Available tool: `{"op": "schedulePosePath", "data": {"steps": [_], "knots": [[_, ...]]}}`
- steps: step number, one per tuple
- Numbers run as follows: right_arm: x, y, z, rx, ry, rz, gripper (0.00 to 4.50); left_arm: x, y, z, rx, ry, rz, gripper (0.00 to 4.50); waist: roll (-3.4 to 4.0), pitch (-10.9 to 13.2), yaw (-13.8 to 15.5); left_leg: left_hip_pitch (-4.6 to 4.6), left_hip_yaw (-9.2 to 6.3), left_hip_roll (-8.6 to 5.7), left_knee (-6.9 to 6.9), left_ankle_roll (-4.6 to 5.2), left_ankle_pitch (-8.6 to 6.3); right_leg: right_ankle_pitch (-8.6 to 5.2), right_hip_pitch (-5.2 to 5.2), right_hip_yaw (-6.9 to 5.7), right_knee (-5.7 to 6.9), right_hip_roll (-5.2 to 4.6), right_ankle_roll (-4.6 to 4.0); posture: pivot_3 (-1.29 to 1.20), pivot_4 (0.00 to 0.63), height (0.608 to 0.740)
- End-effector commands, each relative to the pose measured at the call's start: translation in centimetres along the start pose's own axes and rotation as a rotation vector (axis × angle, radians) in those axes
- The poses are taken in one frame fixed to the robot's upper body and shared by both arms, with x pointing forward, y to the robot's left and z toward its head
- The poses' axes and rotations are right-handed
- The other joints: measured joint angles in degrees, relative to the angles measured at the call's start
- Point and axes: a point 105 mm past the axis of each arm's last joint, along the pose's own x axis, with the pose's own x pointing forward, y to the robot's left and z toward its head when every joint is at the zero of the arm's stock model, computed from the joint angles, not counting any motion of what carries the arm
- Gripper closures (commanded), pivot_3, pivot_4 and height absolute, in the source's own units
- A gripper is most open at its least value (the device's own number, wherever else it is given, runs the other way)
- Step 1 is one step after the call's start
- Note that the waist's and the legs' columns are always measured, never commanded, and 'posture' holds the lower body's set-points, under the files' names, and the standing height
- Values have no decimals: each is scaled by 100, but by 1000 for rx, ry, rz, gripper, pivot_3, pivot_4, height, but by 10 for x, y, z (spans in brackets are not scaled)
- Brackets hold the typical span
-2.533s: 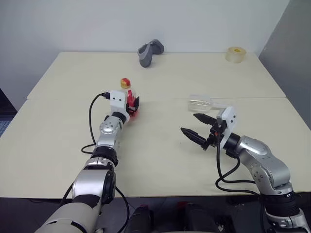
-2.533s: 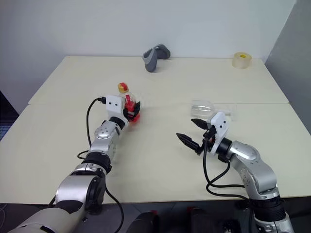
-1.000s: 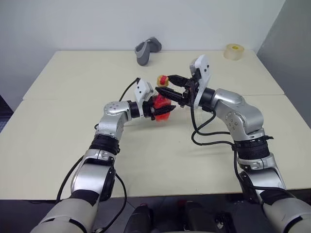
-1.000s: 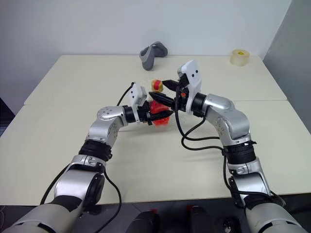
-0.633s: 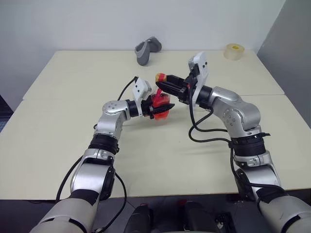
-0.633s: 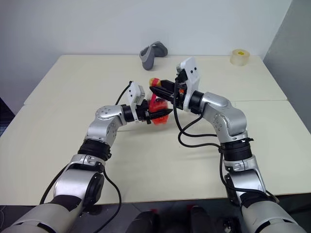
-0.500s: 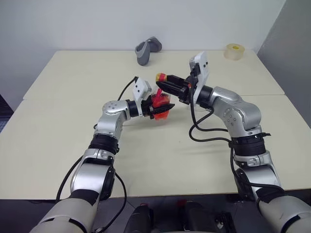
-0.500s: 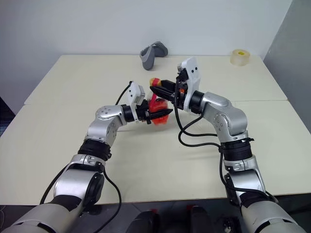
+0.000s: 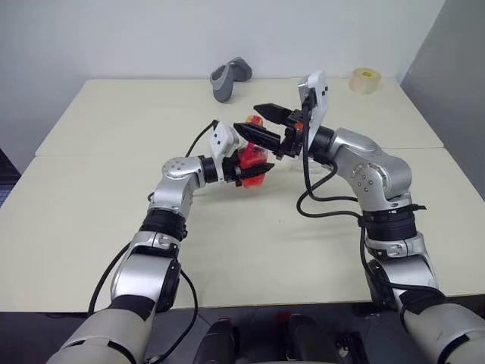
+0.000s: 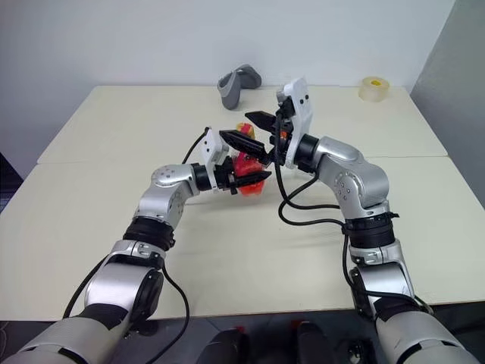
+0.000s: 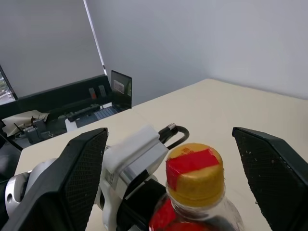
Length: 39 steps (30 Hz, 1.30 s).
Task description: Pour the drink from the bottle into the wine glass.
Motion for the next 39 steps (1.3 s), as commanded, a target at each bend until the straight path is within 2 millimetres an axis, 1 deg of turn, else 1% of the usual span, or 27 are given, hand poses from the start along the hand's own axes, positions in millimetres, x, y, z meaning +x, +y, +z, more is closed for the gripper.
{"op": "schedulePosePath", "data": {"steps": [1, 3, 6, 7, 8, 13, 14, 19, 23, 26, 28, 31, 34, 36, 39], "knots": [[1, 5, 17, -45, -50, 26, 34, 4, 2, 21, 71, -50, -12, 2280, 0, 0, -1, 0, 1, 0, 0, 0, 0, 0, 0, 1, 0, 0, 0, 0, 150, 740], [1, 5, 16, -40, -47, 28, 34, 4, 1, 21, 72, -51, -14, 2280, 0, 0, 0, 0, 1, 0, 0, 0, 0, 0, 0, 1, 0, 0, 0, 0, 150, 740], [1, 4, 14, -48, -35, 27, 646, 4, 1, 21, 72, -52, -14, 2280, 0, 0, 0, 0, 1, 0, 0, 0, 0, 0, -1, 1, 0, 0, 0, 0, 150, 740], [1, 3, 14, -53, -34, 24, 954, 5, 1, 21, 73, -52, -14, 2280, 0, 0, 0, 0, 1, 0, 0, 0, 0, 0, -1, 2, 0, 0, 0, 0, 150, 740], [1, 2, 15, -41, -41, 14, 1385, 5, 1, 22, 74, -53, -14, 2280, 0, 0, 0, 0, 1, 0, 0, 0, 0, 0, 0, 1, 0, 0, 0, 0, 150, 740], [1, 1, 15, -60, -40, 16, 3160, 6, 1, 22, 75, -56, -13, 2280, 0, 0, -1, -1, 1, 0, 0, 0, 0, 0, -1, 1, 1, 0, 0, 0, 150, 740], [1, 0, 15, -60, -40, 16, 3351, 6, 1, 22, 75, -57, -14, 2280, 0, 0, -3, -1, 1, 0, 0, 0, 0, 0, -1, 1, 0, 0, 0, 0, 150, 740], [1, 0, 15, -60, -41, 12, 3348, 6, -1, 22, 75, -62, -20, 2280, 0, 0, -4, -1, 1, 0, 0, 0, 0, 0, -1, 2, 2, 0, 0, 0, 150, 740], [2, 7, 18, -94, -38, 60, 3348, -2, -14, 31, 82, -79, -64, 2280, 0, 0, -31, -1, 3, 0, -1, 0, 0, 0, -3, 6, 3, 0, 0, 0, 150, 740], [2, 16, 20, -108, -32, 141, 3348, -10, -26, 33, 82, -74, -94, 2280, 1, 0, -51, -2, 2, 1, -1, 0, 0, 0, -6, 6, 4, 0, 0, 0, 150, 740], [4, 31, 21, -107, -10, 283, 3348, -19, -43, 39, 87, -78, -144, 2280, 3, 2, -77, -2, 1, 1, -1, 0, 0, 0, -6, 5, 4, 0, 0, 0, 150, 740], [4, 44, 22, -103, 16, 415, 3348, -28, -64, 47, 87, -81, -199, 2280, 4, 2, -106, -3, -1, 2, -2, 0, 0, 0, -7, 4, 4, 0, 0, 0, 150, 740], [3, 61, 19, -97, 73, 590, 3348, -38, -91, 58, 84, -86, -276, 2280, 5, 3, -120, -1, -2, 2, -2, 1, -1, 0, -4, 3, 3, 0, 0, 0, 150, 740], [2, 67, 15, -105, 118, 668, 3348, -43, -100, 63, 79, -78, -298, 2280, 6, 3, -116, -1, -4, 2, -2, 5, -3, 0, -3, 2, 0, 0, 0, 0, 150, 740], [1, 70, 12, -122, 147, 717, 3348, -47, -104, 65, 72, -66, -295, 2280, 6, 4, -83, 1, -10, 2, 1, 9, -5, 0, 5, -6, -2, 0, 0, 0, 150, 740]]}}
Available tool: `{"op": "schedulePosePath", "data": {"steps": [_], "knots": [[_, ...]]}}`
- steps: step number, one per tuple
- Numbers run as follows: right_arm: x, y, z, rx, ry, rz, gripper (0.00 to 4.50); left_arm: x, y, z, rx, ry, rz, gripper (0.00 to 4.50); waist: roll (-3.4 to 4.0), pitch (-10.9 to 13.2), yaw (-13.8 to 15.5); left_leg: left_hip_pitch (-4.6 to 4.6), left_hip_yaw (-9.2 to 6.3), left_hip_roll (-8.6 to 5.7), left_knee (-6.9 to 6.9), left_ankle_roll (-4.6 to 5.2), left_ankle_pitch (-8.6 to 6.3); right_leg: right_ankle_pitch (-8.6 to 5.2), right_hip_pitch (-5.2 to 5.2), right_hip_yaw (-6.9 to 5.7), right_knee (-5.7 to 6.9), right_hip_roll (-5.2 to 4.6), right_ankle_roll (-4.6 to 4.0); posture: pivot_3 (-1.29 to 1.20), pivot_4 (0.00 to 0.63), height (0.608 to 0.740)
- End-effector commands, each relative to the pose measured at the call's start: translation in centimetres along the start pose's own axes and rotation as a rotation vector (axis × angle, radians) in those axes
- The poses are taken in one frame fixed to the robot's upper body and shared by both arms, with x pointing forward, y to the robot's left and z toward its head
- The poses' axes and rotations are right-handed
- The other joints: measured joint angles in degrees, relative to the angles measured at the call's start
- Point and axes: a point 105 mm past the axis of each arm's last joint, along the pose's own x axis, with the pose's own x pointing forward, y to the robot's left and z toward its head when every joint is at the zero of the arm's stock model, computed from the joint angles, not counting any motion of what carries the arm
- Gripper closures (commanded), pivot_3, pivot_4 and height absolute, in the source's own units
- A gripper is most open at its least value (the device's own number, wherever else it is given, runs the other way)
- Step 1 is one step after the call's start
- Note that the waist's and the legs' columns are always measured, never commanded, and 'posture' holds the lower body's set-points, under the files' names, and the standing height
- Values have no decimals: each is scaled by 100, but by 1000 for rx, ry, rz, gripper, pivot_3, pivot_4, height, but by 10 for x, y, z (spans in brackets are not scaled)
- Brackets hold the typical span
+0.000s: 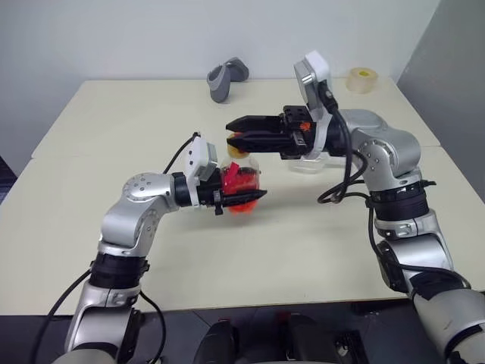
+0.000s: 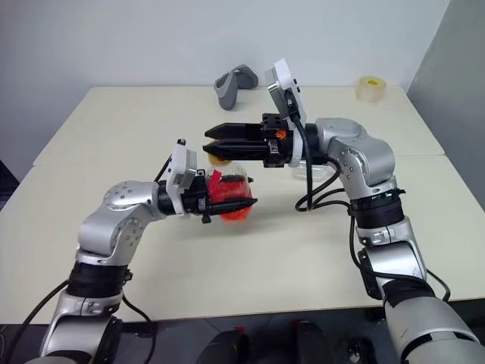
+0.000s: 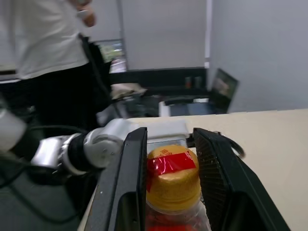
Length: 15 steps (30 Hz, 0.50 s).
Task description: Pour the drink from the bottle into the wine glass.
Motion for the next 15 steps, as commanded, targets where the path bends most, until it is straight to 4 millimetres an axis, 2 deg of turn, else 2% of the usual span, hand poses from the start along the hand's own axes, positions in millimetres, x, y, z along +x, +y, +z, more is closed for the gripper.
{"op": "schedulePosePath", "data": {"steps": [1, 5, 13, 15], "knots": [[15, 6, -7, -29, 71, 83, 3348, 10, -23, 30, 83, -72, -108, 2280, 0, 0, 10, 3, 0, 0, 0, 0, 0, 0, 4, 0, 0, 0, 0, 0, 150, 740], [11, 0, -3, -31, 69, 71, 3348, 6, -19, 26, 74, -56, -81, 2280, 2, 1, 10, 3, 1, 0, 0, -2, 1, 0, 3, 1, 0, 0, 0, 0, 150, 740], [-28, -4, 8, -17, 78, -95, 525, 4, 9, 24, 87, -56, 22, 2280, 3, 2, 111, -2, 1, -2, 5, -8, 4, 0, 2, -1, -4, -4, 0, 0, 150, 740], [-37, -4, 12, -29, 74, -161, 52, 4, 19, 24, 74, -63, 64, 2280, 3, 2, 114, -1, 2, -2, 5, -7, 4, 0, 4, -1, -5, -5, 0, 0, 150, 740]]}}
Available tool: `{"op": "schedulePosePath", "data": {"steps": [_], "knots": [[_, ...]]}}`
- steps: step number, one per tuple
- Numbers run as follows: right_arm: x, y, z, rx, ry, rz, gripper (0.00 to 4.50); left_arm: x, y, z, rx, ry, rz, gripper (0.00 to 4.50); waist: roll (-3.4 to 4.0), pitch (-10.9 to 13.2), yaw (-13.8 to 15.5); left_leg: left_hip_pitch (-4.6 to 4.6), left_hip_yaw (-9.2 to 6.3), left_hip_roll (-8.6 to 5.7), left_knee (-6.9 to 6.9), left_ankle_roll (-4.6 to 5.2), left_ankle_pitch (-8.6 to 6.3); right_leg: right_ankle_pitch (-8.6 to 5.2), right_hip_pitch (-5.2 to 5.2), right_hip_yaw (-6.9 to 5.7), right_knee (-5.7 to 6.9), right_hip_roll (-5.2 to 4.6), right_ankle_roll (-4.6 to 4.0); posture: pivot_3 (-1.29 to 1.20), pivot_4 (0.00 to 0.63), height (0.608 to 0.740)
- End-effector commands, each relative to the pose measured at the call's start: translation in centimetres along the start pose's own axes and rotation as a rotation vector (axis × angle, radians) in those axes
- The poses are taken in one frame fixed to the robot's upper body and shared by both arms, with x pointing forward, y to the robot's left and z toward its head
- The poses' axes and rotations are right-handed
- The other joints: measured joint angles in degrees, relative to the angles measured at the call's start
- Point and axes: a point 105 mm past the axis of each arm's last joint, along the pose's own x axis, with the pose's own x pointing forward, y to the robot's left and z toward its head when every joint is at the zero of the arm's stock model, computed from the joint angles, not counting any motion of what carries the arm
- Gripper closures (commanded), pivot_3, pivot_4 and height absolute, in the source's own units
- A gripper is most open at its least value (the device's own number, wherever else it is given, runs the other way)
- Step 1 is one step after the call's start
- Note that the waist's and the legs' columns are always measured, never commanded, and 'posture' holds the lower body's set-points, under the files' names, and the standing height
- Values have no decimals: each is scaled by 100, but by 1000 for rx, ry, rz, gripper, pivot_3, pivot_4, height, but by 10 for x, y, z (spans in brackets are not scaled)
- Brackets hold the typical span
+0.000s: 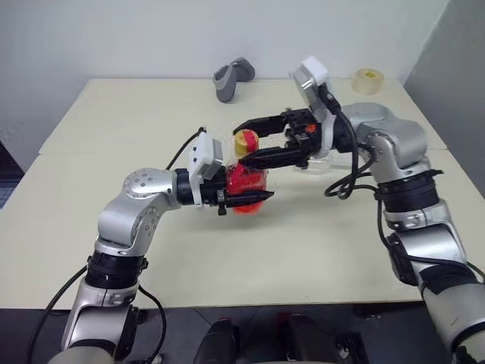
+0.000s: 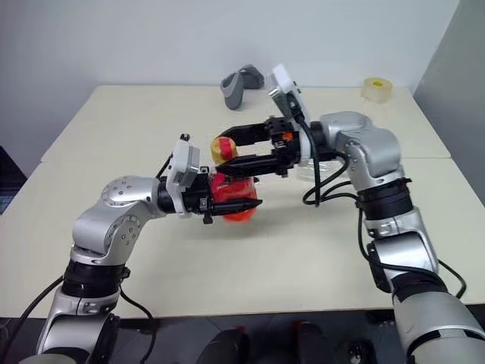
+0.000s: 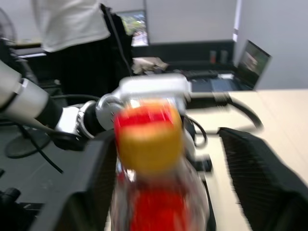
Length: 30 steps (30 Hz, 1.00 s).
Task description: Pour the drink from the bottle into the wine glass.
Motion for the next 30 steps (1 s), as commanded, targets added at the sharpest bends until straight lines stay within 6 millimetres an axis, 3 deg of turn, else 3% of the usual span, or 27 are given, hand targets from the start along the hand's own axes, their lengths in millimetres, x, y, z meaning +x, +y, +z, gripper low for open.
{"op": "schedulePosePath", "data": {"steps": [1, 11, 17, 29, 30], "knots": [[-14, 2, 18, -61, -40, -98, 52, 0, 17, 10, 34, -35, 67, 2280, 0, 0, -2, 0, 1, 0, 0, 0, 0, 0, 0, 1, 0, 0, 0, 0, 150, 740], [-9, -16, 41, -81, -202, -433, 52, 24, 57, 3, 46, -82, 193, 2280, 0, 0, -17, 0, 4, 1, -2, -2, 1, 0, -5, 2, 7, 1, 0, 0, 150, 740], [0, -27, 35, -92, -186, -516, 52, 38, 62, 7, 65, -105, 167, 2280, 0, 0, -19, -5, 7, -2, 0, -2, 1, 0, -7, 6, 4, 0, 0, 0, 150, 740], [4, -34, 21, -98, -148, -544, 52, 40, 63, 2, 68, -101, 150, 2280, 0, 0, -23, -4, 8, -2, -2, -2, 1, 0, -11, 7, 8, 1, 0, 0, 150, 740], [4, -35, 20, -102, -145, -545, 218, 39, 64, 1, 67, -99, 151, 2280, 0, 0, -23, -5, 8, -2, -2, -2, 1, 0, -11, 7, 8, 1, 0, 0, 150, 740]]}}
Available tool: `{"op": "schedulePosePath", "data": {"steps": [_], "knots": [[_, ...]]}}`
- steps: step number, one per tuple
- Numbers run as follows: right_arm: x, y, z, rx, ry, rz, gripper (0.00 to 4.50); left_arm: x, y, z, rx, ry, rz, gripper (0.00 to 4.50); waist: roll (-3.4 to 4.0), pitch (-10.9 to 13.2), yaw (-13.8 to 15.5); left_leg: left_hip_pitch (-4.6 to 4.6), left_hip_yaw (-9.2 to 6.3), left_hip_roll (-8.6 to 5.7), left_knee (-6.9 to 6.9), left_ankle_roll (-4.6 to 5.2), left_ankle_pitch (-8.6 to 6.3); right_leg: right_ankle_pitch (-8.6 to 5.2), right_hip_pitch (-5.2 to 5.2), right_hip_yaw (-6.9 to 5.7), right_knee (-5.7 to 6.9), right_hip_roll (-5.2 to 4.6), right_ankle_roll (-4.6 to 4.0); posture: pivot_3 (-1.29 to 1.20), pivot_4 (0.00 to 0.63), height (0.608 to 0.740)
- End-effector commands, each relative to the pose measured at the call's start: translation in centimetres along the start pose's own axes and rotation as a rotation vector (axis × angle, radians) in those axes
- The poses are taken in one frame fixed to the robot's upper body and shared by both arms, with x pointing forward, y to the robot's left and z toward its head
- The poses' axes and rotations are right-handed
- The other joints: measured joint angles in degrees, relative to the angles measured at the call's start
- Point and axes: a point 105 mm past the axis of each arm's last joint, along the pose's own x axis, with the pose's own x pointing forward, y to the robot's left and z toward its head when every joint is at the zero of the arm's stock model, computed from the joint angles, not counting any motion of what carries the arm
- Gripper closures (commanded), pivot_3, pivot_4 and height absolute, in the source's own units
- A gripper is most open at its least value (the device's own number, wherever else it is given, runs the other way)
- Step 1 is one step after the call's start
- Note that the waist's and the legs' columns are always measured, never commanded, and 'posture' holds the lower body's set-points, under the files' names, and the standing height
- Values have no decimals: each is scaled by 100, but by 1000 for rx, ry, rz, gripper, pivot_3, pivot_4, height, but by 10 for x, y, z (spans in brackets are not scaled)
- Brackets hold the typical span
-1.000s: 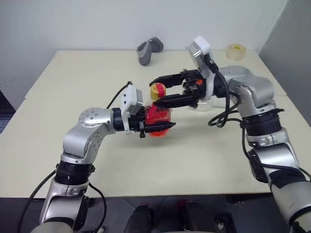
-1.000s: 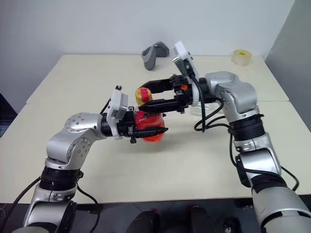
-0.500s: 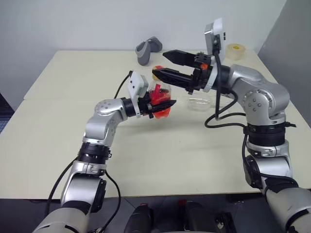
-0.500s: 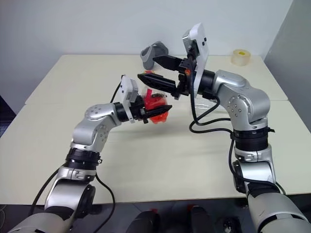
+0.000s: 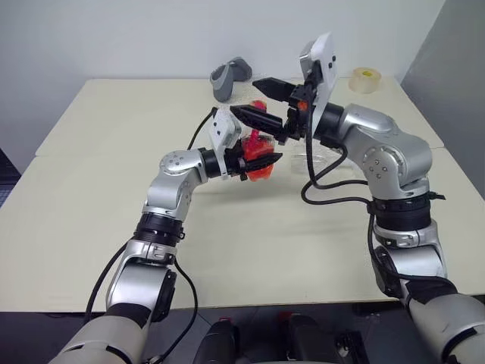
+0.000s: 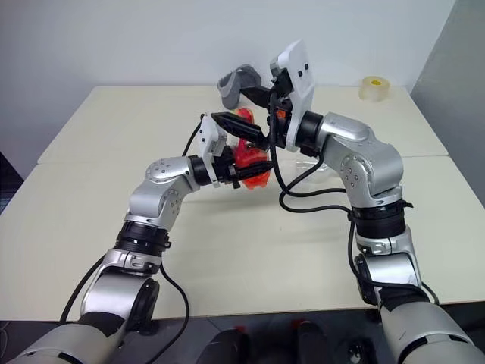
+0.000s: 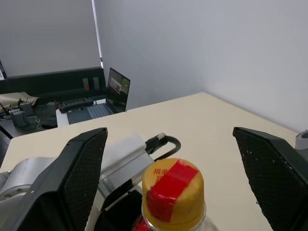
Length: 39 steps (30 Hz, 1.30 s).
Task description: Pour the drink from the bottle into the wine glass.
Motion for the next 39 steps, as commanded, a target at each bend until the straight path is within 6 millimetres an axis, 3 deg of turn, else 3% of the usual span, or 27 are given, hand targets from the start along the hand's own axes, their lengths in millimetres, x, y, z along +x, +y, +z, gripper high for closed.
{"op": "schedulePosePath", "data": {"steps": [1, 3, 7, 10, 19, 24, 29, 35, 39], "knots": [[-1, -1, 8, -49, -32, 0, 413, 2, 1, 17, 53, -44, -15, 2280, 0, 0, -1, 0, 0, 0, 0, 0, 0, 0, 0, -1, 0, 0, 0, 0, 150, 740], [-1, -2, 8, -48, -34, 0, 892, 2, 2, 16, 48, -43, -9, 2280, 0, 0, -1, 1, 0, 0, 0, 0, 0, 0, 0, 0, 0, 0, 0, 0, 150, 740], [0, -3, 10, -33, -51, 6, 2377, 1, 1, 16, 49, -42, -11, 2280, 0, 0, -1, 1, 0, 0, 0, 0, 0, 0, 0, 0, 0, 0, 0, 0, 150, 740], [0, -2, 10, -37, -51, 14, 3229, 1, 1, 15, 49, -40, -12, 2280, 0, 0, -1, 1, 0, 0, 0, 0, 0, 0, 0, -1, 0, 0, 0, 0, 150, 740], [0, 13, 8, -37, -40, 113, 3218, -1, -12, 10, 34, -39, -31, 2280, 0, 0, -3, 1, 0, 0, 0, 0, 0, 0, 0, 1, 0, 0, 0, 0, 150, 740], [2, 56, -11, -70, 32, 533, 3218, -25, -76, 9, 59, -34, -220, 2280, 4, 2, -118, 3, 4, 3, -4, 0, 0, 0, -1, 10, -6, 1, 0, 0, 150, 740], [7, 68, -18, -73, 48, 696, 3218, -41, -112, 25, 51, -42, -328, 2280, 5, 3, -121, 7, -10, 3, -4, 13, -8, 0, 2, -4, 2, 3, -1, 0, 150, 740], [19, 69, -10, -64, 17, 721, 3218, -44, -113, 38, 44, -50, -297, 2280, 5, 3, -43, 10, -14, 2, 0, 5, -3, 1, 14, -8, -7, 2, -1, 0, 150, 740], [17, 59, -8, -51, 6, 670, 1944, -41, -93, 34, 46, -43, -187, 2280, 5, 3, -8, 11, -14, 2, -2, 1, -1, 1, 14, -8, -7, 2, -1, 0, 150, 740]]}}
